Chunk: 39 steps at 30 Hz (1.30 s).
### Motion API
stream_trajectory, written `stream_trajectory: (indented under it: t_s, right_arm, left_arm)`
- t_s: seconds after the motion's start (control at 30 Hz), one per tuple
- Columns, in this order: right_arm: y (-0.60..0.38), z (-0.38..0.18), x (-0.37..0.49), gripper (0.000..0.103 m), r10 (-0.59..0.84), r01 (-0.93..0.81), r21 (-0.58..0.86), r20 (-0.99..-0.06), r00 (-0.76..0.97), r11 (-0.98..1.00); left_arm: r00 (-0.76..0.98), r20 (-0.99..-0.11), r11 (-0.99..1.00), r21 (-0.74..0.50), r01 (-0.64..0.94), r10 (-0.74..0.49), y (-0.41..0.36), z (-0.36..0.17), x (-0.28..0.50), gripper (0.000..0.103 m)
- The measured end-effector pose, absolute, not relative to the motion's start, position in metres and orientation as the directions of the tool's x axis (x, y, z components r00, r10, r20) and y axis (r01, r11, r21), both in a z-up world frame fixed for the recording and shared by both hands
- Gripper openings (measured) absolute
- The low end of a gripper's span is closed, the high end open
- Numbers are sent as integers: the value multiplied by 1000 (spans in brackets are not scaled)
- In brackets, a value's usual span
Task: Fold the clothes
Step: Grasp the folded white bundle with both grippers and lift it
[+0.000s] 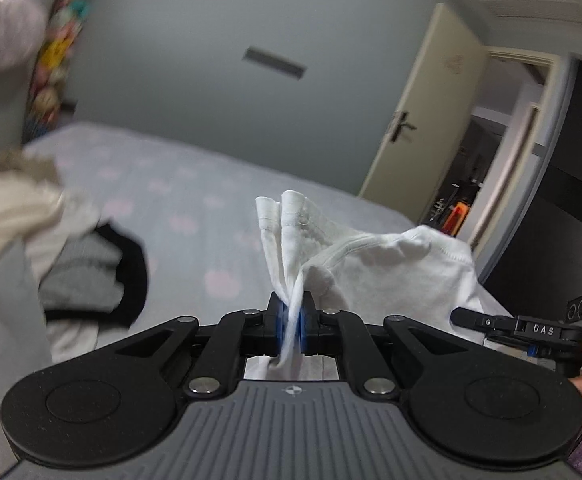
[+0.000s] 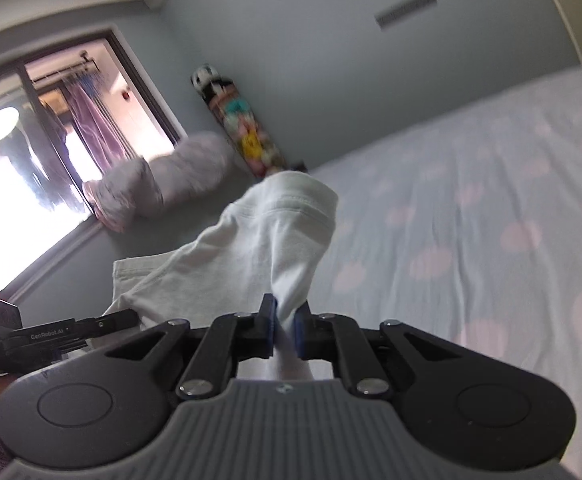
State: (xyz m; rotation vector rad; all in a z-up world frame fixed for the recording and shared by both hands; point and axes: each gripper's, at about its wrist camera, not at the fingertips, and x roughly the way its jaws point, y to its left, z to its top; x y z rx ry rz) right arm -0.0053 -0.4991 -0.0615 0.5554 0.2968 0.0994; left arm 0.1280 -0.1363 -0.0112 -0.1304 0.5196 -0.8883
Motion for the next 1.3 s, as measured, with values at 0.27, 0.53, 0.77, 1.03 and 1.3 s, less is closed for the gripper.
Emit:
stream_trajectory:
  t_s: [0.27, 0.53, 0.77, 1.03, 1.3]
  right_arm:
    - [-540, -2, -84, 10, 9, 57, 476, -135, 991, 877]
    - [-606, 54, -172, 10, -187, 205, 382, -82, 979, 901]
    - [-672, 88, -260, 10, -363, 372, 346, -93, 927, 861]
    - [-736, 132, -366, 10, -581, 590, 243, -114, 806, 770]
    - [-781, 144, -447, 10, -710, 735, 148, -191, 678, 662]
  left_arm:
    - [447, -276, 511, -234, 827, -851, -202, 41, 88, 5]
    - [279, -231, 322, -179, 929, -932, -306, 78, 50, 4]
    - [78, -239, 117, -154, 981, -968, -418, 96, 8, 4]
    - [-168, -259, -138, -129, 982, -951, -547, 110, -67, 4]
    - [-377, -266, -320, -236, 918, -887, -611, 81, -120, 4]
